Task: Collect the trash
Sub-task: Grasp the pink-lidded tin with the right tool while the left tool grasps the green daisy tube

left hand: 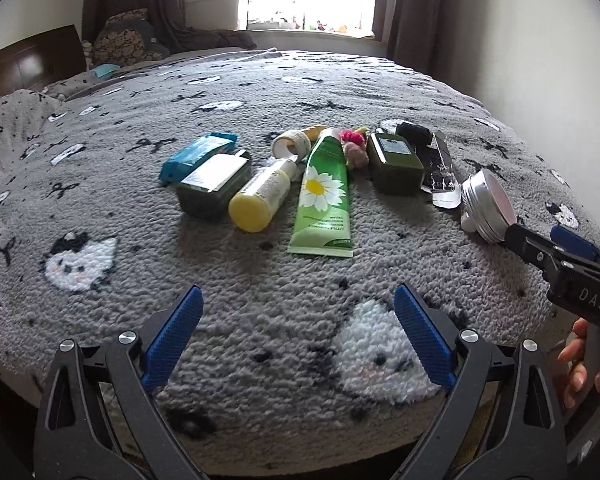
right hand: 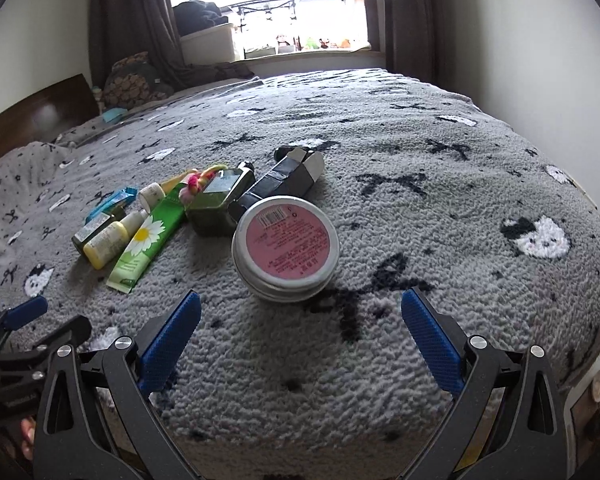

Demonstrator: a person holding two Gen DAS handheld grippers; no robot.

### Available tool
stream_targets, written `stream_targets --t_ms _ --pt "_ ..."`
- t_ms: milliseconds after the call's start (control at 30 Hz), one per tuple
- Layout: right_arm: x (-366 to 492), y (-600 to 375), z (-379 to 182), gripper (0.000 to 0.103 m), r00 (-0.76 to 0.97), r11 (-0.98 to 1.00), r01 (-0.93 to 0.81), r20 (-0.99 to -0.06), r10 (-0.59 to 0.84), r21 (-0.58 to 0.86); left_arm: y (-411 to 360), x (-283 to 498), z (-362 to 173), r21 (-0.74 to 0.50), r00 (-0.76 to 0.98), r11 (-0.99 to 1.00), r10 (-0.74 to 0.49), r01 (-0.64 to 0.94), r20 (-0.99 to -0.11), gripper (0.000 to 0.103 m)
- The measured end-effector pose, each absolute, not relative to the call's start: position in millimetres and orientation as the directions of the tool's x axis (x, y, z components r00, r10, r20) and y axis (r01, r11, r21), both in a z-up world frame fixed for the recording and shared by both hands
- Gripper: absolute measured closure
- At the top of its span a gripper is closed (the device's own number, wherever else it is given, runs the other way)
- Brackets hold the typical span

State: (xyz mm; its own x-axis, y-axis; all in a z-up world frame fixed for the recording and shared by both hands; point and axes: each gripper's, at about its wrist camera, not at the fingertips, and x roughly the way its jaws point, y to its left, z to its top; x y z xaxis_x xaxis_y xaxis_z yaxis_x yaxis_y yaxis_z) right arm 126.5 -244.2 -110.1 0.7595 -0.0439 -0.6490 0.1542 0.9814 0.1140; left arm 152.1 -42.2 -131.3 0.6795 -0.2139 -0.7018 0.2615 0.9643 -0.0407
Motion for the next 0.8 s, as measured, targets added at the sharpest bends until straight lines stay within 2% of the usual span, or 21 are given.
stream_targets --t_ms 100,200,300,400,533,800 --pt "144.3 -246.5 -112.7 0.003 0.754 0.986 0.124 -0.656 -0.019 0.114 -53.0 171.0 -139.3 -0.033 0.661 0.955 -0.230 0.296 -0.714 0.024" --pt "161.3 -249.9 -119.5 0.005 0.739 0.987 0.094 -0.674 0.020 0.132 -59.5 190.2 -144.8 -0.043 0.644 0.947 -0.249 0.318 -0.723 0.025" --pt "175.3 -256.3 -127.8 0.013 0.720 0.981 0.078 -0.691 0.066 0.175 -66.2 209.2 -150.8 -0.050 0.622 0.940 -0.263 0.338 -0.738 0.028" --pt "183.2 -258.0 -132.5 0.031 0.711 0.981 0.062 -0.697 0.086 0.185 -72.2 223.9 -152.7 -0.045 0.617 0.935 -0.268 0.352 -0.740 0.029" --pt "186.2 -257.7 -131.7 0.032 0.725 0.983 0.046 -0.683 0.089 0.176 -77.6 247.4 -153.8 -0.048 0.602 0.930 -0.274 0.364 -0.750 0.032" --pt "191.7 -263.0 -128.5 0.032 0.734 0.982 0.073 -0.676 0.066 0.175 -88.2 283.4 -153.1 -0.039 0.580 0.928 -0.264 0.370 -0.771 0.052"
